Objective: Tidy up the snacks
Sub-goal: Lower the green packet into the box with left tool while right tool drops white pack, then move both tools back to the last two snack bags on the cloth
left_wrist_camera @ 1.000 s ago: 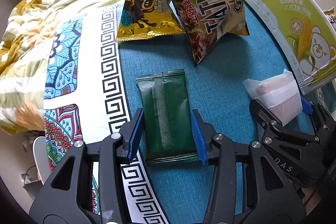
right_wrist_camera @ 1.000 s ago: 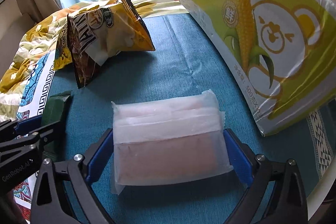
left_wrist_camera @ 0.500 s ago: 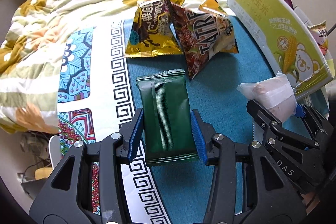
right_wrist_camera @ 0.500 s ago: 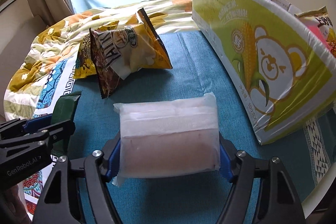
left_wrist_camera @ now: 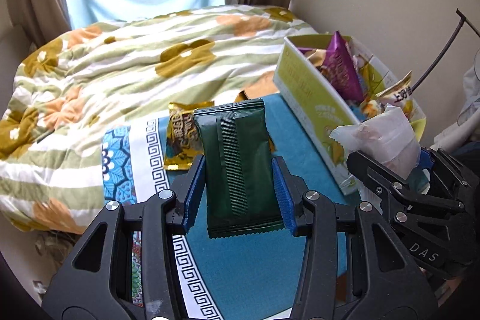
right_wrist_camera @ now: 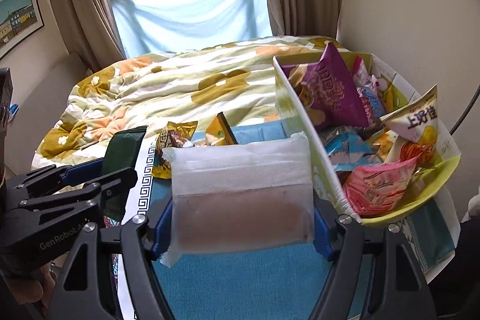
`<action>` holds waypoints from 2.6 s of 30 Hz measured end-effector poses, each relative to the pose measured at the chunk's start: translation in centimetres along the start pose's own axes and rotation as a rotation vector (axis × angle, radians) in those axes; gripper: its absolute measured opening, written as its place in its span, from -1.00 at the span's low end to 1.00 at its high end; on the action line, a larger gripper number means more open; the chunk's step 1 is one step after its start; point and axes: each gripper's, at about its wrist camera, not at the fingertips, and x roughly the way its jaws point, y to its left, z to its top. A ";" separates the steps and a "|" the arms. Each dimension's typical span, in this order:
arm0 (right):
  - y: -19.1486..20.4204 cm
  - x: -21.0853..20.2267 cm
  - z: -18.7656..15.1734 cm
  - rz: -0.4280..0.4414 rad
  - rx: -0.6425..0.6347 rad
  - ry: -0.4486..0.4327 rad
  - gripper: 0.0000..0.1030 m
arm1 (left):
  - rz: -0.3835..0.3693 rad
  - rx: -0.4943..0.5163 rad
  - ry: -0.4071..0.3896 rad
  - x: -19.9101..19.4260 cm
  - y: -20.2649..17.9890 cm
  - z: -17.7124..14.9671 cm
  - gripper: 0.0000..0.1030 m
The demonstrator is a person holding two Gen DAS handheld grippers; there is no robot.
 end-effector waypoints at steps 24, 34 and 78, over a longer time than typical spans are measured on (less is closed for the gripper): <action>-22.3 -3.5 11.3 0.061 -0.075 -0.033 0.36 | -0.026 -0.150 0.055 9.2 -22.4 7.4 -0.21; -26.7 -0.6 12.3 0.148 -0.082 0.047 0.36 | 0.049 -0.208 0.163 13.7 -24.3 7.2 0.67; -25.3 -0.5 10.7 0.233 -0.102 0.048 0.99 | 0.180 -0.205 0.082 5.4 -20.6 4.5 0.99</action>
